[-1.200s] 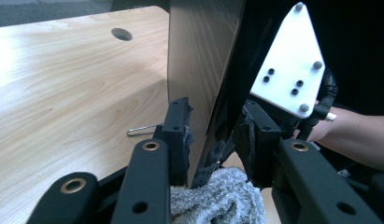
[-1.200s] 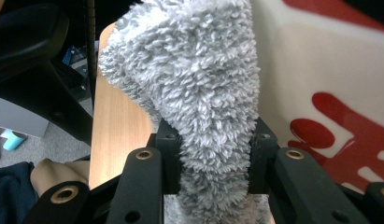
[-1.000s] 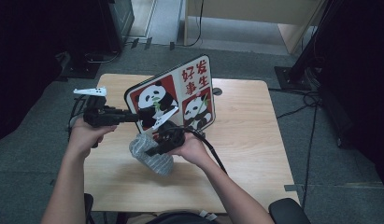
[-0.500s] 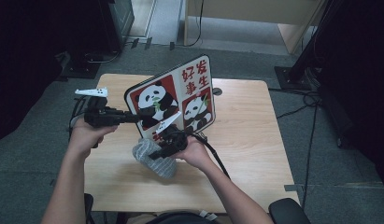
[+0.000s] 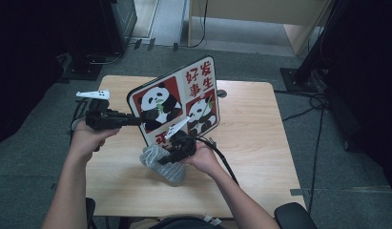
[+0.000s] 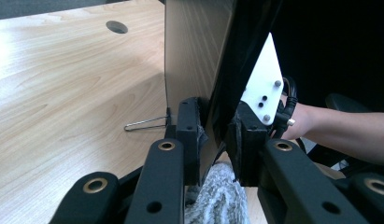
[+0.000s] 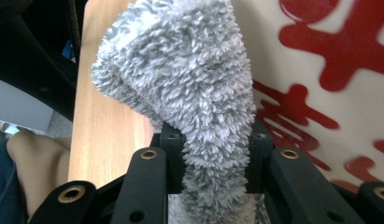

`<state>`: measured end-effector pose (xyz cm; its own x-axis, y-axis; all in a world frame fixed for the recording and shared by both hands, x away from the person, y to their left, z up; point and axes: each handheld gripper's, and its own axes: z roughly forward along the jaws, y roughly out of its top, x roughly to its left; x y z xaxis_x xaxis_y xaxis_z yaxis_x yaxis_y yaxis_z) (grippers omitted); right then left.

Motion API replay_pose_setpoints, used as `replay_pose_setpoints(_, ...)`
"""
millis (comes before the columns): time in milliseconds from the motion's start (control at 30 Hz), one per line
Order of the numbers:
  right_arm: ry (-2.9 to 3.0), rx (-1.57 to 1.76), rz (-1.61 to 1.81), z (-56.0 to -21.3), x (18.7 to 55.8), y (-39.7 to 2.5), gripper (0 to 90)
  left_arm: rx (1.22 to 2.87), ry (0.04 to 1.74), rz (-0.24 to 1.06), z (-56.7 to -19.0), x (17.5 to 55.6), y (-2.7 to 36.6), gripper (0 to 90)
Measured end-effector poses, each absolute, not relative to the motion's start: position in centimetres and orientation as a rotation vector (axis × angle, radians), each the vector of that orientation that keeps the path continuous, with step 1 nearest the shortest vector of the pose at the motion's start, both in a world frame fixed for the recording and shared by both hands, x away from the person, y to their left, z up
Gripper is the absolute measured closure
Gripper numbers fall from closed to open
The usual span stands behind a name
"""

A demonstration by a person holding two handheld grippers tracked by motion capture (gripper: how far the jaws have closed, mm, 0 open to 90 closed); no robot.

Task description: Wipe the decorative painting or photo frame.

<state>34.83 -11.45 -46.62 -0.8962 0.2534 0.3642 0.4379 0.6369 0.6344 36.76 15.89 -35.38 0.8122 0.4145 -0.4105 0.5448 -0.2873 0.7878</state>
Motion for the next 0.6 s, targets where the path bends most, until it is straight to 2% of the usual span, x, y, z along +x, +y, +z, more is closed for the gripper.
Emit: replay_pose_setpoints(600, -2.726, -0.616, -1.097, -45.4, 35.4, -13.9, 69.6, 1.916, 0.726, -0.163, -35.4, 36.8, 15.9, 76.2)
